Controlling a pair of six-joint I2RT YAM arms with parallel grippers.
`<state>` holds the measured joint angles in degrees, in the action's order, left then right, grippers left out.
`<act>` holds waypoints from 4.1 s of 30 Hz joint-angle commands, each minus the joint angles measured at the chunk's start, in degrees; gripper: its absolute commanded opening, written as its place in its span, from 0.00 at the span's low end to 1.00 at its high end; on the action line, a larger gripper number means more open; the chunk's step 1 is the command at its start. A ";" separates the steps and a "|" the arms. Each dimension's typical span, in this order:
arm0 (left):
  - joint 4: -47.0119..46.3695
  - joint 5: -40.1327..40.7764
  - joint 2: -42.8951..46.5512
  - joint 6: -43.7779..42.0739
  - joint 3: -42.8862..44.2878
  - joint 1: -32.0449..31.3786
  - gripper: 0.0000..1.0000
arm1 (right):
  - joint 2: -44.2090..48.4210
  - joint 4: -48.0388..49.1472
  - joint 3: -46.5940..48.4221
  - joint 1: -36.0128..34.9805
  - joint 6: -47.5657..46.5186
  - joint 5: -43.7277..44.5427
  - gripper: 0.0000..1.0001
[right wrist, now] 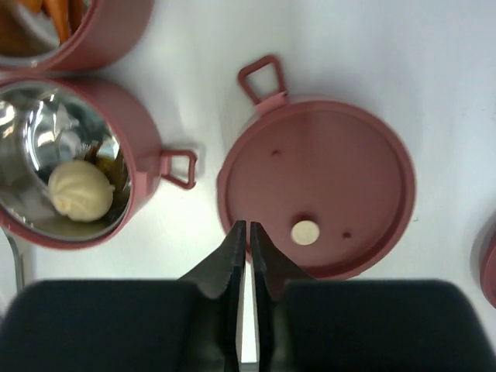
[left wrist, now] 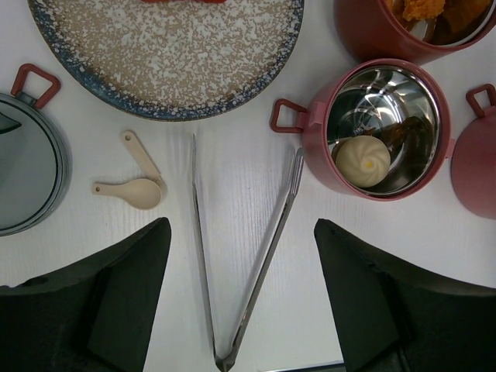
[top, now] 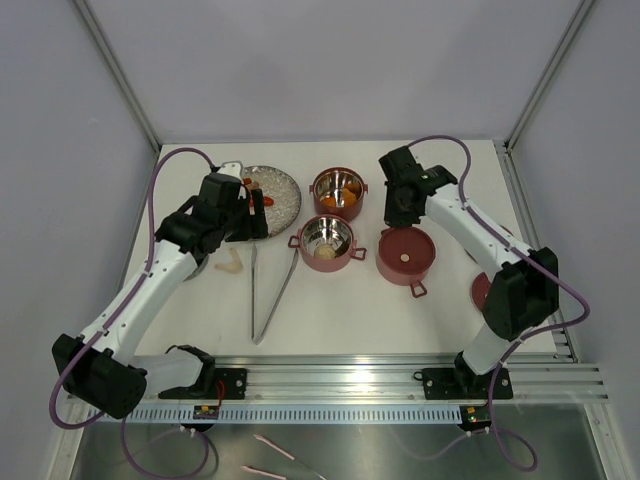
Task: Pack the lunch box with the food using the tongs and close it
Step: Close the box lid on the packing box, then pick up the box lid from the center of the board.
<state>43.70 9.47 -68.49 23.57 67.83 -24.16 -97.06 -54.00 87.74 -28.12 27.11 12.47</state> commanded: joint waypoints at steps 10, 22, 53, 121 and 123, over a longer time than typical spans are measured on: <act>-1.60 1.16 2.13 0.24 -0.33 0.26 0.78 | -2.25 9.70 -13.20 7.11 1.01 -3.86 0.00; -1.60 0.98 1.78 0.16 0.19 0.26 0.78 | 5.46 6.28 -11.37 6.50 0.31 -2.01 0.00; -2.04 0.19 1.16 0.16 -0.33 0.26 0.78 | 8.47 5.83 -12.60 9.22 0.66 2.21 0.00; -6.17 -3.49 -12.63 1.21 2.92 0.70 0.70 | -11.06 12.51 -2.93 37.35 -5.76 -6.41 0.00; -7.40 -4.99 -14.82 1.56 4.05 1.05 0.69 | -6.41 11.29 -2.84 35.60 -5.76 -6.14 0.00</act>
<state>41.01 7.40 -81.21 23.94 68.07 -23.62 -113.06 -41.80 84.29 9.82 20.80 6.37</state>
